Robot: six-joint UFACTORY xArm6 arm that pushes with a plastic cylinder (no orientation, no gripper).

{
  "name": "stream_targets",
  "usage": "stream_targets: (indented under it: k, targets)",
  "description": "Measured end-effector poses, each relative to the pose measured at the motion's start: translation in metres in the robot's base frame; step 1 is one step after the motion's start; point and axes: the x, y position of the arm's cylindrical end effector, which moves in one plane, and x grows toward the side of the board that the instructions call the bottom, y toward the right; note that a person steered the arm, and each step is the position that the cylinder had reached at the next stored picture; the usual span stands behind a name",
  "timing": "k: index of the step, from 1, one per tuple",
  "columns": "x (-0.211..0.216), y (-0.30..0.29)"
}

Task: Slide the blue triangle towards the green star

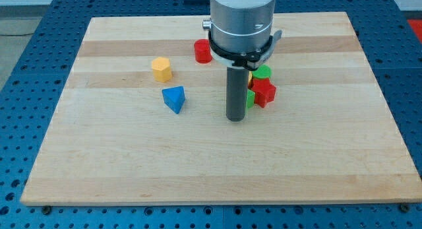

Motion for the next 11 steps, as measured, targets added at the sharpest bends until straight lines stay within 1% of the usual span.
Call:
stream_targets:
  k: [1, 3, 4, 6, 7, 11]
  targets:
    - [0.007, -0.034]
    - [0.007, -0.136]
    - [0.0, -0.151]
    - [-0.033, -0.141]
    - [-0.039, -0.127]
    - [-0.035, -0.106]
